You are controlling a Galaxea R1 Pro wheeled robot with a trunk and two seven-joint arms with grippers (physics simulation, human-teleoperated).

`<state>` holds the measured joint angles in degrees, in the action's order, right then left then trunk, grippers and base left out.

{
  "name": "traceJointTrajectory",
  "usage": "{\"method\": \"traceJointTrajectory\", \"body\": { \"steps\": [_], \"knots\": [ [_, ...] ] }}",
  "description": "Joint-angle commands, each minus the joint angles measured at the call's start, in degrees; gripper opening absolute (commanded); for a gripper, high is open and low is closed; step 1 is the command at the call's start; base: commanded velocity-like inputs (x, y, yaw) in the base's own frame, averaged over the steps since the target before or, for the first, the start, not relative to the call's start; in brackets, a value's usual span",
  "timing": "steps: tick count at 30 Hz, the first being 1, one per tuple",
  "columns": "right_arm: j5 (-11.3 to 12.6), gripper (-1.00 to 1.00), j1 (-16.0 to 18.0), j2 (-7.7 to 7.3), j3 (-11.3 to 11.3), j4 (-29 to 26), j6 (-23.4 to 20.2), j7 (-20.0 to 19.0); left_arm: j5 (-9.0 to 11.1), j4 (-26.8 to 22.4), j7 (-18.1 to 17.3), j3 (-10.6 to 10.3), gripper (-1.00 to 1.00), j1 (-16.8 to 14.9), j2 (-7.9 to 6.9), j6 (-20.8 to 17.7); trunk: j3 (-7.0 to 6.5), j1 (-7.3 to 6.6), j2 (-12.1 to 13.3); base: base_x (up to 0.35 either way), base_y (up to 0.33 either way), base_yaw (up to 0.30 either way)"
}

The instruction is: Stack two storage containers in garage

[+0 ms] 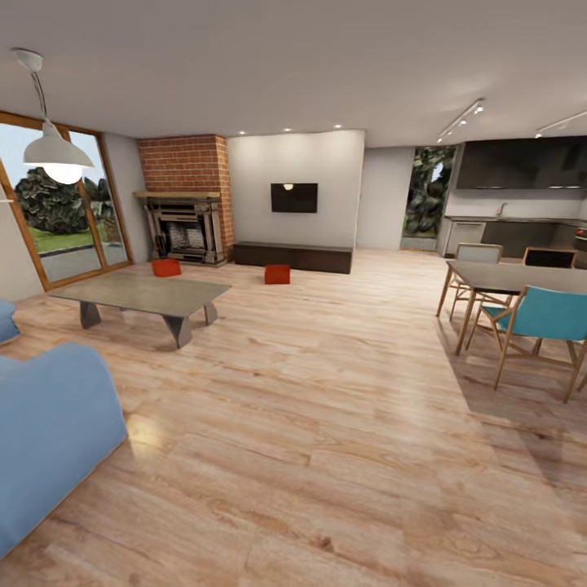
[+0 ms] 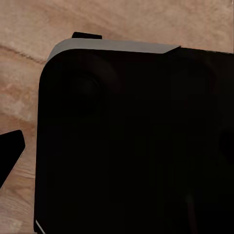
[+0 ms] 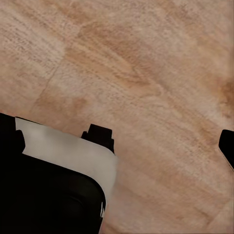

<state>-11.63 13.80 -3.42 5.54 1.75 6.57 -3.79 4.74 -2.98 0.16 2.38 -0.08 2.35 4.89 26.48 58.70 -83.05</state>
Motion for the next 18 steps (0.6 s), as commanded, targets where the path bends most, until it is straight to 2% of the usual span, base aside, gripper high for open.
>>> {"method": "traceJointTrajectory", "body": {
  "steps": [1,18],
  "knots": [
    [0.0,1.00,0.1,-0.01,0.4,0.2,0.4,-0.1,0.4,0.0,0.0,0.2,1.00,0.0,0.02,0.1,0.05,0.03,0.0,0.322,0.076,0.000],
    [0.1,1.00,0.1,-0.01,0.4,0.2,0.4,-0.1,0.4,0.0,0.0,0.2,1.00,0.0,0.04,0.1,0.05,0.03,0.0,0.322,0.080,0.000]
  ]
}}
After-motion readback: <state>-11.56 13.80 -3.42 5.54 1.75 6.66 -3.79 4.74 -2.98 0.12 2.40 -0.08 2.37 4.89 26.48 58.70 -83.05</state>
